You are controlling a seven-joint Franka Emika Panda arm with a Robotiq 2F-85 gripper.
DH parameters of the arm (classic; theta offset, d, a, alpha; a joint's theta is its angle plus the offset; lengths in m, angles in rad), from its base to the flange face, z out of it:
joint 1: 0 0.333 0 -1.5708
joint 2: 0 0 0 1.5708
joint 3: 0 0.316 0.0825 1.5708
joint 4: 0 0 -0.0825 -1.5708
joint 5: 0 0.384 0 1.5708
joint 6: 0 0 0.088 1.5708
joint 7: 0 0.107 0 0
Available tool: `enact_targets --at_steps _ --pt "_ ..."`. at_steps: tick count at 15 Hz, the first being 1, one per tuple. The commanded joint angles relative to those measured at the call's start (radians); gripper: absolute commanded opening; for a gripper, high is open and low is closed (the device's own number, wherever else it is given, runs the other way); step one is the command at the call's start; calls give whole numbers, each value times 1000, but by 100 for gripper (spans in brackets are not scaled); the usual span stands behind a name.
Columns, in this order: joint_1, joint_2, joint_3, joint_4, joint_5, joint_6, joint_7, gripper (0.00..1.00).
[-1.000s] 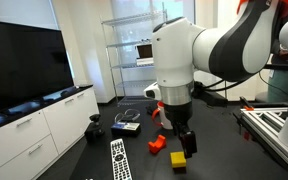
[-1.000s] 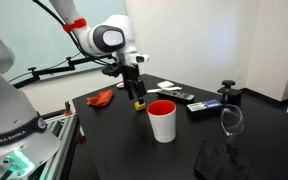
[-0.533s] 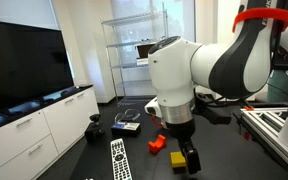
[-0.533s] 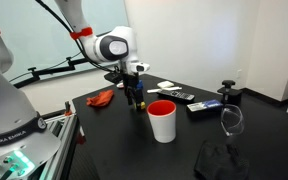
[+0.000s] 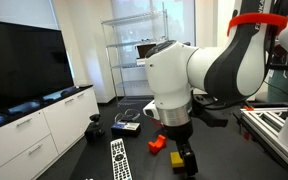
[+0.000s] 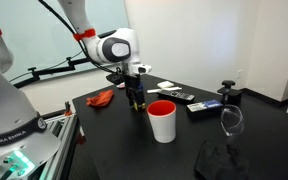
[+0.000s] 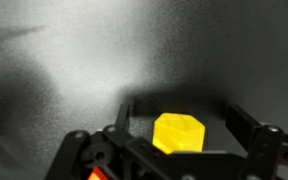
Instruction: Place the yellow block upright.
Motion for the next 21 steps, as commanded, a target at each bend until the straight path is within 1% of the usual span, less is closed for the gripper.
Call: enact_targets --at_steps 1,7,8,9,11,14,17,18,20,21 --pt "5 -6 0 24 47 -2 -31 100" --pt "6 -2 6 42 70 -2 -38 100" --pt "6 -2 5 43 70 -2 -37 97" --pt "7 -1 5 44 71 -2 -37 74" --pt "6 0 3 46 71 0 -35 70" --pt "7 -1 1 46 67 3 -32 44" --pt "9 -2 -1 44 62 6 -29 22" --pt "11 -4 -4 42 57 10 -23 20" --pt "22 -10 -20 30 27 42 14 20" --pt "44 -16 -48 15 -28 94 70 20"
